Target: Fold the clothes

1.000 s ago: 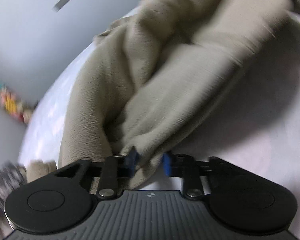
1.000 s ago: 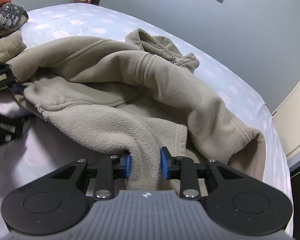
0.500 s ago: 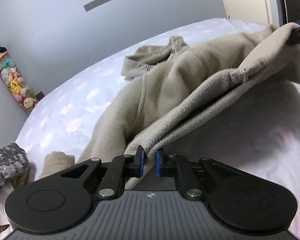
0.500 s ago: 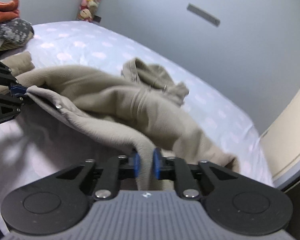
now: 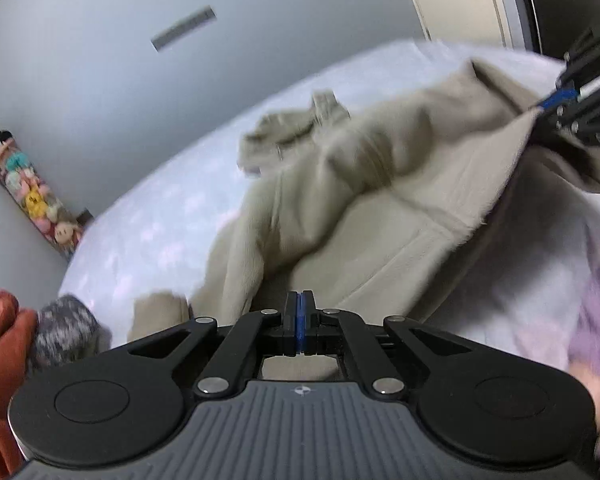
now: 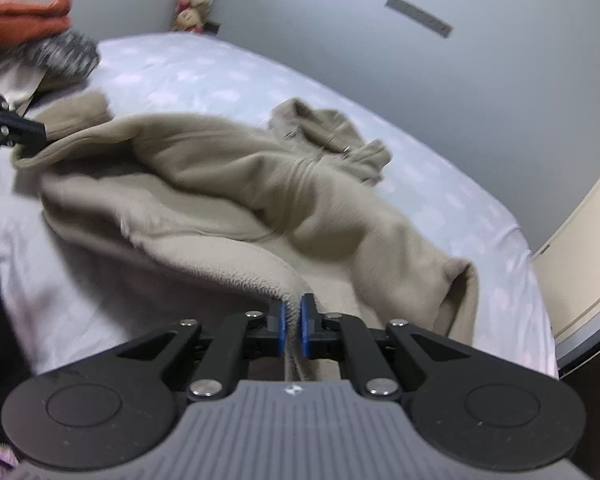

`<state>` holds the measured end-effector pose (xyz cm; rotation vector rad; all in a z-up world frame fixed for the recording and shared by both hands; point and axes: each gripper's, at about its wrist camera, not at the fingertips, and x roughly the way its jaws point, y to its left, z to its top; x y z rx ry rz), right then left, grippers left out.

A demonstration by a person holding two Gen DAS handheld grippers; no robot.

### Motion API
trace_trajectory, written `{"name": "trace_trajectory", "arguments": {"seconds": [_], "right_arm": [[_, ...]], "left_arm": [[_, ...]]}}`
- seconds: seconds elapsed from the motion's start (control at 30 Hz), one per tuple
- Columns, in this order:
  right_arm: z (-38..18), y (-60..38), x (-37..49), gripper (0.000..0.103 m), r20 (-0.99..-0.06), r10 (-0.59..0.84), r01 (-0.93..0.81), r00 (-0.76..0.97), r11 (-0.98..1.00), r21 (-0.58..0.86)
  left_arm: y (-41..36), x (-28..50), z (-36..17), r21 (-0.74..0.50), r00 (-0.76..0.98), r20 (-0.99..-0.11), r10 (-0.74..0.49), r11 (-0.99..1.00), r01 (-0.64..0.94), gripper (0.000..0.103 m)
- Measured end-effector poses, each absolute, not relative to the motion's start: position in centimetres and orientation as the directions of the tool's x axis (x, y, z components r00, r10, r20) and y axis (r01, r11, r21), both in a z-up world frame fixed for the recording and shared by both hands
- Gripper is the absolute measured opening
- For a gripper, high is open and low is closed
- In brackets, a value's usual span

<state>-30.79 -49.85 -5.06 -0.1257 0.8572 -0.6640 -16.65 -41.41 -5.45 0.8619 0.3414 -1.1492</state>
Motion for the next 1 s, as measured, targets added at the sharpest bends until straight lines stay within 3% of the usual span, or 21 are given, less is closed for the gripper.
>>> {"name": "trace_trajectory", "arguments": {"seconds": [0.27, 0.37, 0.53, 0.73, 0.8, 0.87, 1.0], "right_arm": [[-6.6, -49.0, -31.5, 0.01, -0.697, -0.562, 0.51, 0.446, 0.799, -0.318], [-6.5, -48.4, -32.6, 0.012, -0.692, -0.57, 0.525, 0.443, 0.791, -0.315], [-6.6, -48.2, -34.6, 0.034, -0.7, -0.574, 0.556, 0.426, 0.776, -0.298], [-8.7, -49.9, -36.0, 0.041, -0.779, -0.533, 0.573, 0.331, 0.769, -0.283], [-9.3, -50.8, -36.5, 0.043, -0.8, -0.525, 0.575, 0.292, 0.765, -0.291], [-9.8, -51.9, -36.9, 0.052, -0.826, -0.503, 0.57, 0.254, 0.768, -0.292], [-10.6, -53.9, -37.2, 0.062, -0.872, -0.438, 0.575, 0.218, 0.78, -0.248]], "left_arm": [[-38.1, -15.8, -9.3, 0.42, 0.369, -0.743, -0.558, 0.04, 0.907, 0.0], [-37.0, -15.9, -10.7, 0.436, 0.339, -0.769, -0.542, -0.056, 0.898, 0.01], [-36.9, -15.1, -13.1, 0.506, 0.366, -0.786, -0.498, -0.176, 0.845, 0.02], [-38.3, -14.5, -14.9, 0.606, 0.413, -0.755, -0.509, -0.304, 0.735, 0.042], [-38.9, -14.4, -15.4, 0.636, 0.422, -0.74, -0.524, -0.34, 0.692, 0.044], [-39.6, -14.2, -15.8, 0.659, 0.424, -0.727, -0.541, -0.373, 0.654, 0.045], [-40.4, -14.4, -17.3, 0.698, 0.416, -0.703, -0.577, -0.448, 0.558, 0.054]]}}
